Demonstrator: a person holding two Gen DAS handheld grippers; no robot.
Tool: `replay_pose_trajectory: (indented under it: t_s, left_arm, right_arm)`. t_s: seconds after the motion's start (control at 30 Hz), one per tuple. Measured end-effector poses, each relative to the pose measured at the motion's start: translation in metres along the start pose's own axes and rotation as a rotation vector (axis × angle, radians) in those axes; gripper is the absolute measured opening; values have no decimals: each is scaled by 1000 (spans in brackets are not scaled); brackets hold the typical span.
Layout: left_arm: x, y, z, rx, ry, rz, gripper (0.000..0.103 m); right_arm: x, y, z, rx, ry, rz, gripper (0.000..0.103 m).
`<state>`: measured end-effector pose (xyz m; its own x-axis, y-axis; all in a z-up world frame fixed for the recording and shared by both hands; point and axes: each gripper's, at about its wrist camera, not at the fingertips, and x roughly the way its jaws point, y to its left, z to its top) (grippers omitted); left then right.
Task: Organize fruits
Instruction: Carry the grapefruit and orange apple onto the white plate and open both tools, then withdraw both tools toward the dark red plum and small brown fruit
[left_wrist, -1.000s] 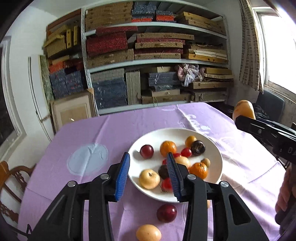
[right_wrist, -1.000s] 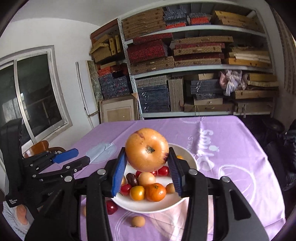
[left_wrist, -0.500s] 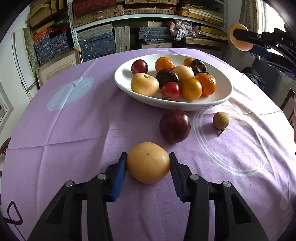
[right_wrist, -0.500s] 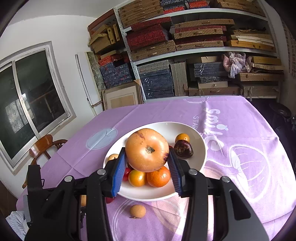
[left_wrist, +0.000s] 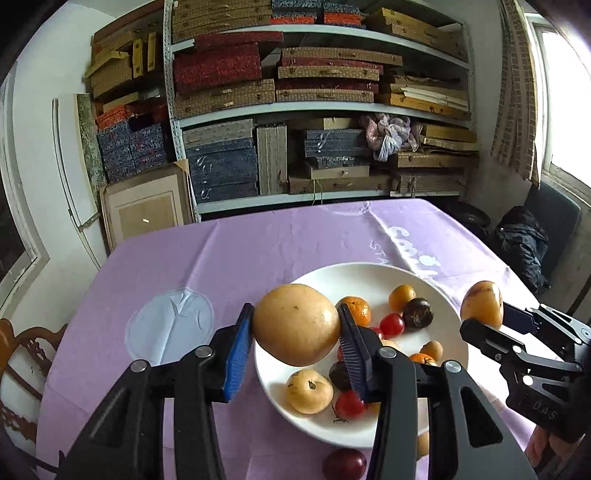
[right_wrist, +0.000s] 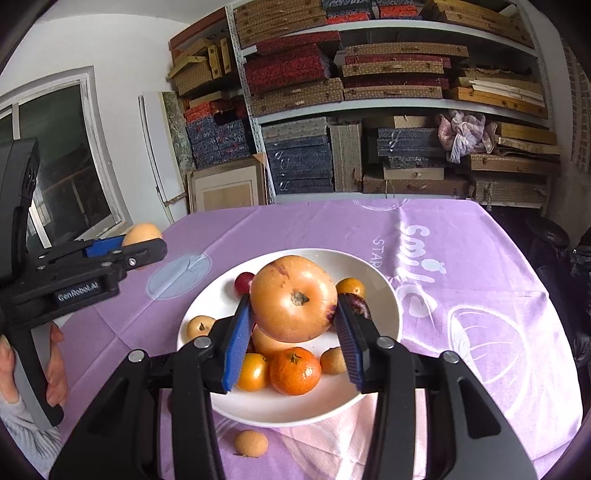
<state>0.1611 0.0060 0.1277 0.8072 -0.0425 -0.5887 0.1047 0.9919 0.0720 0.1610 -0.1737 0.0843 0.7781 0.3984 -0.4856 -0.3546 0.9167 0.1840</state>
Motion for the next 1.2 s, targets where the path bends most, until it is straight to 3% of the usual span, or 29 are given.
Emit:
replay_pose_trajectory:
  t_s: [0.13, 0.4, 0.47, 0.53, 0.6, 0.67, 0.77, 0.87, 0.97, 1.1, 1.2]
  left_arm:
    - [55, -1, -9, -50, 103, -37, 46]
    - [95, -4, -21, -2, 157, -41, 46]
    - [95, -4, -22, -6, 149, -28, 53]
    - [84, 2, -20, -26, 127, -39, 62]
    - [62, 10, -14, -47, 92, -41, 69]
    - [34, 21, -8, -65, 47, -30, 79]
    - [-18, 33, -1, -81, -34, -1, 91]
    - [-56, 35, -10, -83, -64, 11, 98]
    - [-68, 22, -36, -61, -46, 30, 100]
    - [-47, 4, -80, -59, 36, 35, 100]
    - [-31, -4, -101, -68, 78, 22, 100]
  right_arm:
    - [40, 1, 0, -21, 58, -16, 43]
    - [83, -4, -6, -46, 126, -27, 44]
    - [85, -5, -8, -42, 135, -16, 45]
    - [71, -4, -1, -41, 90, -7, 45]
    - [32, 3, 15, -49, -22, 1, 47]
    - [-15, 12, 28, -55, -146, 32, 69]
    - [-78, 25, 32, -84, -272, 61, 81]
    - [-105, 32, 16, -120, -276, 51, 89]
    - [-112, 31, -17, -133, -284, 8, 99]
    - [-99, 23, -69, -100, -266, -48, 99]
    - [-81, 15, -84, -95, -191, -69, 99]
